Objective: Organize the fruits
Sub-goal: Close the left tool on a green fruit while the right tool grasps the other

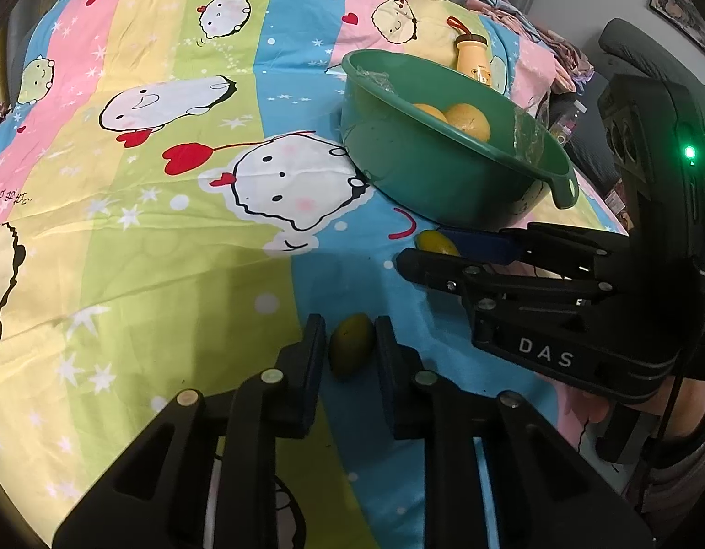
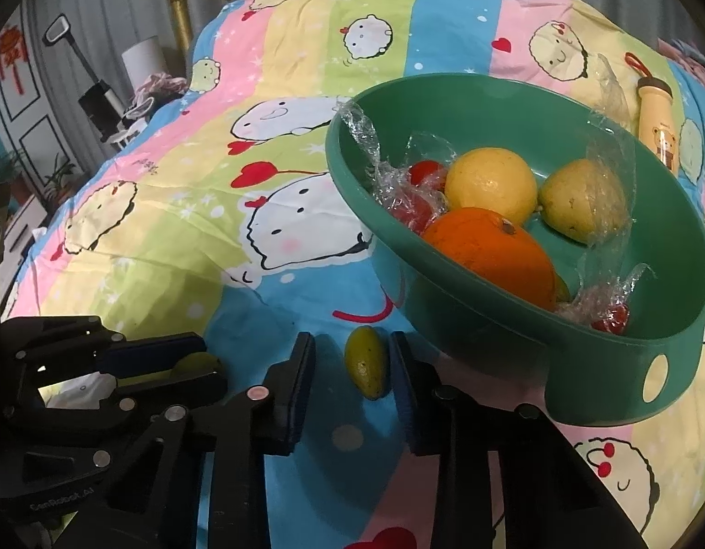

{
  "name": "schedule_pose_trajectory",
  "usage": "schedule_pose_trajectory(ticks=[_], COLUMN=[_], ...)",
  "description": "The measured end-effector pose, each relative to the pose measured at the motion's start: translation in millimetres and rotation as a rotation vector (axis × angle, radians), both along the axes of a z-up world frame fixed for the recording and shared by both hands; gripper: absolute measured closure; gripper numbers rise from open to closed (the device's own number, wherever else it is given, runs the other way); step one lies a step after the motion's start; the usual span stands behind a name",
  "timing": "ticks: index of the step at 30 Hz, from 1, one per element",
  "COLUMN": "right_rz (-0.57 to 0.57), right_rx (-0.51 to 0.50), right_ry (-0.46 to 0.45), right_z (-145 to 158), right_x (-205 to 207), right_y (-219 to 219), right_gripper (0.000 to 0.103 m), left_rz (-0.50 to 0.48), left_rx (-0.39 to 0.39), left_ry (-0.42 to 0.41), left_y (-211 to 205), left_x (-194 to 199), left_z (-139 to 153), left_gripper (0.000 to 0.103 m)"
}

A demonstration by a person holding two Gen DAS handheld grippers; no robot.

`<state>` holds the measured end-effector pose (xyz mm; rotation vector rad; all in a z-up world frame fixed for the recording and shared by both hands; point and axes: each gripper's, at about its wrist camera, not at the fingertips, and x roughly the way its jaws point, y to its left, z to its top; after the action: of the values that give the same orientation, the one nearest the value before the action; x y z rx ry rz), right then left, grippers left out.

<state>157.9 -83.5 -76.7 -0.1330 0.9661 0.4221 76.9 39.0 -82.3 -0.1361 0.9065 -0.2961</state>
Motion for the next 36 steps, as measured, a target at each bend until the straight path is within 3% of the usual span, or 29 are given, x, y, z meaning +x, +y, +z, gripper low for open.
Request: schedule_pose_trajectory(ticks=[6,36], right_rz=[-0.002,0.003], right_rx=[0.015,0.066], right_ry=[0.004,-0.002], right_z=[0.2,9.6], right_x=[1.3,-11.0], right_y=[-2.0,-7.2], right_gripper=[0.082,0.082], left_rz=[0.006,0.036], left_rx=[-0.007,-0.043], left_ry=[0.003,0.003], left_y=[0.9,8.7], left_x=[-0.3,-7.7], left_z=[-0.8,3.8], left_gripper=[0.084,0.084])
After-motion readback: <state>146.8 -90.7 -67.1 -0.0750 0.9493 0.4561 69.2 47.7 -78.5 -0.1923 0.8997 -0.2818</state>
